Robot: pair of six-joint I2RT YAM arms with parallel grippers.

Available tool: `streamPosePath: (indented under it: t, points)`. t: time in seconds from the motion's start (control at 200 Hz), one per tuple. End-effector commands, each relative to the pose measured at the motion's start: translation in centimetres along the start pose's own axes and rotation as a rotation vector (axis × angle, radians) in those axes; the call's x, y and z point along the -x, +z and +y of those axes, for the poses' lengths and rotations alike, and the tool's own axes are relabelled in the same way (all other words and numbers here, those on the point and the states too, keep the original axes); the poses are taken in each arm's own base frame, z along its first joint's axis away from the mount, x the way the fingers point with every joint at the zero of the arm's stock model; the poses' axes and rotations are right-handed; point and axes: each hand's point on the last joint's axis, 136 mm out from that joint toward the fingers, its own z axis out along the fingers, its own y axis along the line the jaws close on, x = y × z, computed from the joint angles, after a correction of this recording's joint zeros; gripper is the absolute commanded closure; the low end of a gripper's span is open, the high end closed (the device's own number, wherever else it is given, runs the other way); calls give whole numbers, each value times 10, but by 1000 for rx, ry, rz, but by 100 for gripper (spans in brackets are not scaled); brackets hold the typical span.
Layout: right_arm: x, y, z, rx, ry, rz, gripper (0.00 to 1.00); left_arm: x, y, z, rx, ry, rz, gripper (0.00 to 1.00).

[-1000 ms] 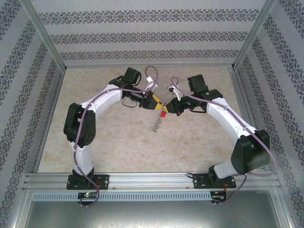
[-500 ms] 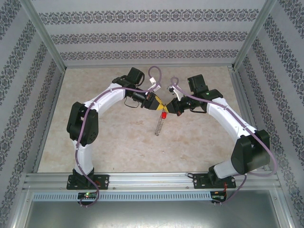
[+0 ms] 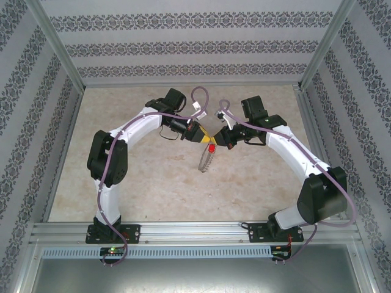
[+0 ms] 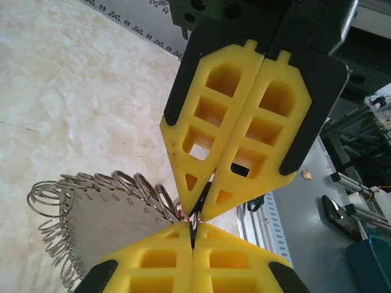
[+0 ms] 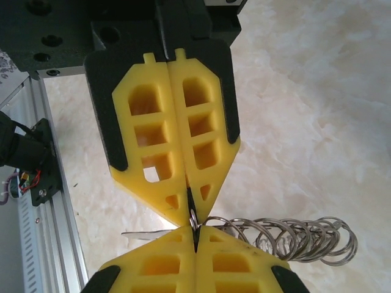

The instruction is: Put the keys on the keyring

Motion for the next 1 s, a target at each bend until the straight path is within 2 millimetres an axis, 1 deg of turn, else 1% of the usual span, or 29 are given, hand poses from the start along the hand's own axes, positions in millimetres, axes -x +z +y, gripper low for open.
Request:
streamPosePath:
  t: [0.0,0.095,0.14,0.175,0.235,0.27,0.37,0.475,0.565,0.694,0.749,0.899,0.999]
  points:
    - [12,0,4,21,-46,-33,100,4,4,-5,-36,13,-9,100]
    - [13,-1,1,4,-42,-39,100,6,5,-2,-20,16,-17,100]
    - [15,-4,-1,-12,-37,-55,81,7,5,0,0,25,-22,100]
    - [16,-8,-3,-26,-30,-77,71,7,5,1,15,31,-26,100]
    - [19,-18,-6,-41,-13,-125,62,8,3,3,44,40,-35,100]
    - [21,-23,-7,-54,-1,-155,59,10,3,3,53,48,-42,100]
    - [20,-37,-13,-107,33,-225,56,11,2,5,78,53,-62,100]
    - [14,-39,-22,-159,86,-274,55,13,1,7,104,63,-84,100]
    - [7,-33,-29,-160,146,-314,55,15,0,7,115,71,-101,100]
    - [-5,-17,-37,-119,224,-355,56,16,-1,8,128,71,-114,100]
    - [-7,-10,-36,-87,239,-367,56,17,-2,8,134,77,-122,100]
    - [-10,5,-36,-68,254,-369,56,20,-2,4,128,82,-135,100]
    - [-6,8,-34,-57,246,-372,56,21,-3,1,121,86,-139,100]
